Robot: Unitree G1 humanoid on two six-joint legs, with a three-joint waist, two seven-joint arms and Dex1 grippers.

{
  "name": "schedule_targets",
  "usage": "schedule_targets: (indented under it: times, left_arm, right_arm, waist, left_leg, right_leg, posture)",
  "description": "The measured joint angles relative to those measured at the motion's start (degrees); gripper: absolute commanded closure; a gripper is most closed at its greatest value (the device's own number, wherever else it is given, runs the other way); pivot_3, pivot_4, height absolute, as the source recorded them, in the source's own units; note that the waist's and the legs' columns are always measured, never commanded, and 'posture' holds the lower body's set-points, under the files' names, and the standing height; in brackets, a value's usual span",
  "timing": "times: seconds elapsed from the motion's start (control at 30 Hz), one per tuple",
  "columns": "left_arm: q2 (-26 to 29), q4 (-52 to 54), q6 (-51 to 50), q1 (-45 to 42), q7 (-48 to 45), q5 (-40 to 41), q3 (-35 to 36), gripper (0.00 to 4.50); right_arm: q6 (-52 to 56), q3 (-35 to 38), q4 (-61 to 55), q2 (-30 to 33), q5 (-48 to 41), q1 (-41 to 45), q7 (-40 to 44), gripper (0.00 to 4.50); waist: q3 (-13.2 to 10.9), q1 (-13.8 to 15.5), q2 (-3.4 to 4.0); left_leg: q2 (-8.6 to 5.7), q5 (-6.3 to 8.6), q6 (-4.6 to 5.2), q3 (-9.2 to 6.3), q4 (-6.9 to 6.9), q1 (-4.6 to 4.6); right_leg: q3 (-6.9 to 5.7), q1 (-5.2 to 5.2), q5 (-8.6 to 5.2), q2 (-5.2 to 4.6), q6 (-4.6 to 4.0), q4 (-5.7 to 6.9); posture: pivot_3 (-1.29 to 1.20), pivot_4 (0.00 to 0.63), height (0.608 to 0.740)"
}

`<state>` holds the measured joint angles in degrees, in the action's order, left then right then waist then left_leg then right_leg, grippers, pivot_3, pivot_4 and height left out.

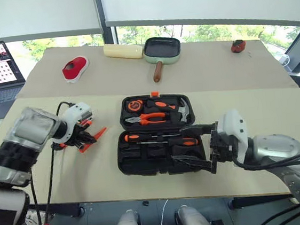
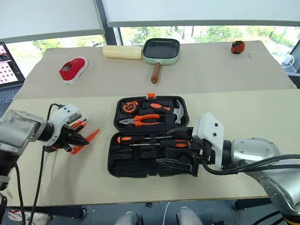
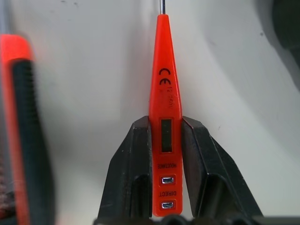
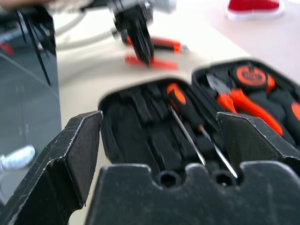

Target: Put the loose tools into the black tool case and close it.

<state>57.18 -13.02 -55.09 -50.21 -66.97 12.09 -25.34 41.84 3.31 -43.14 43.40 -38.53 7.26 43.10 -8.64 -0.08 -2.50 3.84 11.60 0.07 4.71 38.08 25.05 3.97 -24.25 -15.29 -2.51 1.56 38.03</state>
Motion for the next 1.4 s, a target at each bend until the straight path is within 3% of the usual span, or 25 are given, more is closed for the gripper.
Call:
schedule_targets:
  times: [0.17, 0.3, 0.47, 0.7, 1.0, 1.4]
  left_arm:
    - [0.5, 5.5, 21.1, 0.4, -11.4, 2.3, 5.6, 4.06]
    - [-5.0, 8.3, 28.7, -0.7, -18.8, 1.7, 2.9, 4.06]
    - [-13.2, 5.6, 23.9, -5.3, -19.1, -5.7, -6.5, 4.06]
    - [-18.2, 1.7, 22.4, -7.5, -19.3, -11.7, -10.2, 4.06]
    - [-18.3, 1.9, 20.0, -8.4, -24.9, -13.3, -12.5, 4.06]
    - [-22.3, -1.8, 23.9, -8.5, -23.7, -17.5, -12.5, 4.06]
  right_arm:
    - [2.1, 3.5, 0.2, 4.9, -1.6, -5.3, 1.9, 0.00]
    - [2.2, 4.9, 0.3, 7.4, -1.4, -8.0, 2.9, 0.00]
    - [1.6, 5.2, 1.0, 6.8, 0.0, -8.7, 1.8, 0.00]
    - [1.0, 5.6, 0.3, 5.1, 0.2, -11.4, -0.2, 0.00]
    - [0.8, 6.3, -0.2, 3.0, 0.8, -12.6, -2.7, 0.00]
    - [0.8, 6.3, -0.6, 2.0, 1.2, -12.5, -3.9, 0.00]
  waist:
    - [0.0, 1.1, -0.01]
    - [0.0, 1.2, 0.00]
    - [0.0, 0.6, -0.02]
    - [0.0, 0.1, -0.01]
    - [0.0, 0.1, 0.00]
    - [0.1, 0.9, 0.19]
  left_leg:
    - [-0.02, 0.01, 0.00, 0.04, 0.19, 0.11]
    - [-0.01, 0.01, 0.01, -0.01, 0.34, 0.11]
    - [0.00, 0.06, 0.10, -0.11, 0.59, 0.25]
    - [0.00, 0.08, 0.13, -0.16, 0.60, 0.25]
    - [-0.01, 0.08, 0.13, -0.17, 0.63, 0.25]
    - [-0.03, 0.06, 0.15, -0.20, 0.81, 0.18]
  right_leg:
    - [-0.03, 0.05, 0.02, -0.08, 0.04, -0.06]
    - [-0.03, 0.12, 0.03, -0.02, 0.08, -0.02]
    - [-0.01, 0.08, 0.05, 0.06, 0.15, 0.02]
    - [-0.01, 0.09, 0.05, 0.07, 0.16, 0.02]
    - [0.00, 0.10, 0.05, 0.06, 0.17, 0.03]
    - [0.00, 0.31, 0.10, 0.05, 0.26, 0.03]
  posture:
    - [0.00, 0.150, 0.740]
    - [0.00, 0.150, 0.740]
    - [0.00, 0.150, 0.740]
    - [0.00, 0.150, 0.740]
    - [0.00, 0.150, 0.740]
    - [0.00, 0.150, 0.740]
